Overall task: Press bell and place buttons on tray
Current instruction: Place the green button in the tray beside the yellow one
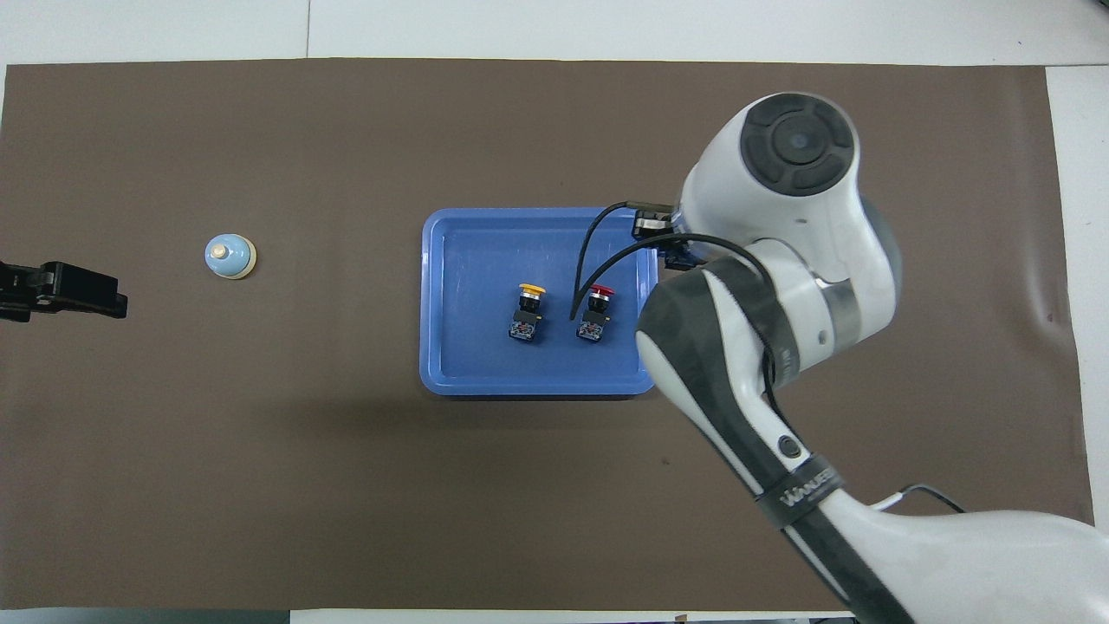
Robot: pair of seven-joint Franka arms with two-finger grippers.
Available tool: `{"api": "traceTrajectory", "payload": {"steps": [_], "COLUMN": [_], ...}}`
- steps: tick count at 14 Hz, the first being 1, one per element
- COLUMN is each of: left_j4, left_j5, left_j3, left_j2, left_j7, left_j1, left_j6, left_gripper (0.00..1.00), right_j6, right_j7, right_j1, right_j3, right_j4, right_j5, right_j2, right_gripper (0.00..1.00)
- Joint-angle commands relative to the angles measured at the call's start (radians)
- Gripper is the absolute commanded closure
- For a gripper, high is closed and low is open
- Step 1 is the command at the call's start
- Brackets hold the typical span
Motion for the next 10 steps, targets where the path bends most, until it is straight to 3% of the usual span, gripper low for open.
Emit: {"api": "traceTrajectory", "payload": {"steps": [1,3,6,10], "left_j4": [0.013,0.013,0.013,0.013], "left_j5": [0.001,0.001,0.001,0.001], "left_j3": [0.000,0.000,0.000,0.000], "left_j2": [-0.002,-0.002,-0.001,-0.002], "left_j7": [0.007,0.007,0.007,0.007], "left_j1": [0.003,0.003,0.003,0.003], "left_j6": [-0.014,-0.014,-0.014,-0.014], "left_gripper": [0.00,0.00,0.00,0.00], "right_j6": [0.001,0.005,0.036,0.116], "right_j7": [0.082,0.174,0.193,0.185], "right_j1": [0.097,0.182,0.260,0.309], "right_j3": [-0.006,-0.010,-0.012,-0.009], "right_j4": [0.114,0.237,0.315,0.317], "right_j5": [0.052,0.048,0.043,-0.004], "right_j2": [0.092,0.204,0.304,0.377], "right_gripper": [1.00,1.00,1.00,1.00]}}
